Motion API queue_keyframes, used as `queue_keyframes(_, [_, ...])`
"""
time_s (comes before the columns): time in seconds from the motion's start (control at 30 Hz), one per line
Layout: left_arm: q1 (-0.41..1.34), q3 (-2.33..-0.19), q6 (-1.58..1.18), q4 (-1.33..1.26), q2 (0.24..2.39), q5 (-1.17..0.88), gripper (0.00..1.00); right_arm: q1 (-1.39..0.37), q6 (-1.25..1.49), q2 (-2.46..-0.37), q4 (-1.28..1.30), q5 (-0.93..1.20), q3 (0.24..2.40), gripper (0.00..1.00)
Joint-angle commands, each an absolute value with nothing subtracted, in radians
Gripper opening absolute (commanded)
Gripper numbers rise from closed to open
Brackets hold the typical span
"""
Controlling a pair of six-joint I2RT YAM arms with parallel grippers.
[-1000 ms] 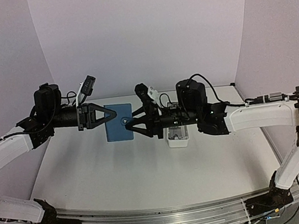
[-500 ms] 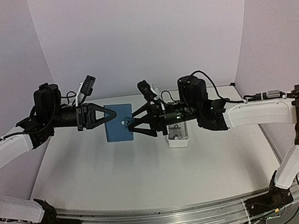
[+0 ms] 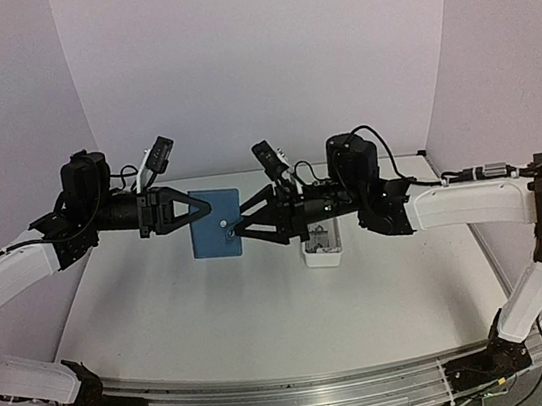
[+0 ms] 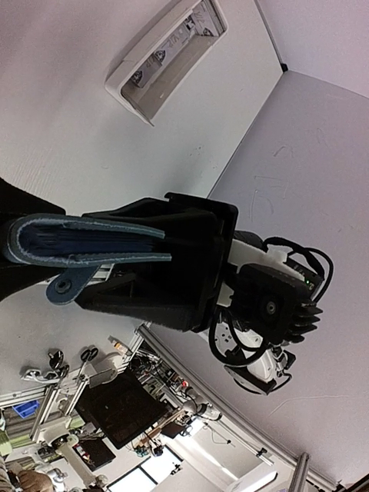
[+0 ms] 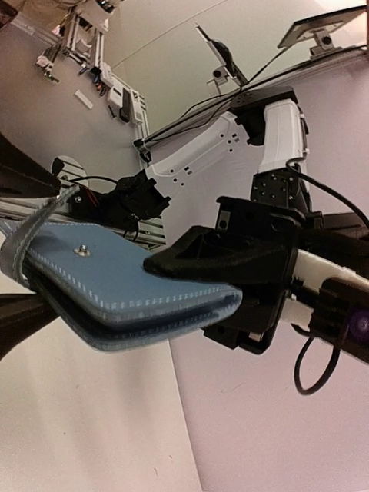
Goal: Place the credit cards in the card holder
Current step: Close the card holder at the center of the board.
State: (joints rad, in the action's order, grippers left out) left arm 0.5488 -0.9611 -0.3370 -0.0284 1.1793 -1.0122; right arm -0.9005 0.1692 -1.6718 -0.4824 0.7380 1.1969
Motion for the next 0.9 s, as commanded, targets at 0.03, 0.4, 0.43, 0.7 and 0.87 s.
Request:
queue_keyframes(0.03, [0.546, -0.988, -0.328, -0.112, 1.158, -1.047, 0.00, -0.897, 0.238, -1.729, -0.594, 0.762, 1.227, 0.33])
queue_keyframes(0.4, [0.547, -0.983, -0.332, -0.110, 1.156, -1.034, 0.00, -0.897, 0.230, -1.711, -0.615, 0.754, 1.182, 0.47])
queue_keyframes(0.43, [0.546, -0.983, -0.331, -0.111, 1.157, -1.035, 0.00, -0.897, 0.229, -1.709, -0.616, 0.745, 1.186, 0.43])
queue_keyframes(0.7, [0.546, -0.980, -0.336, -0.103, 1.171, -1.048, 0.00, -0.897, 0.244, -1.742, -0.638, 0.735, 1.241, 0.33])
queue_keyframes(0.87, [0.546, -0.972, -0.340, -0.104, 1.170, -1.048, 0.00, -0.897, 0.254, -1.750, -0.689, 0.706, 1.240, 0.32])
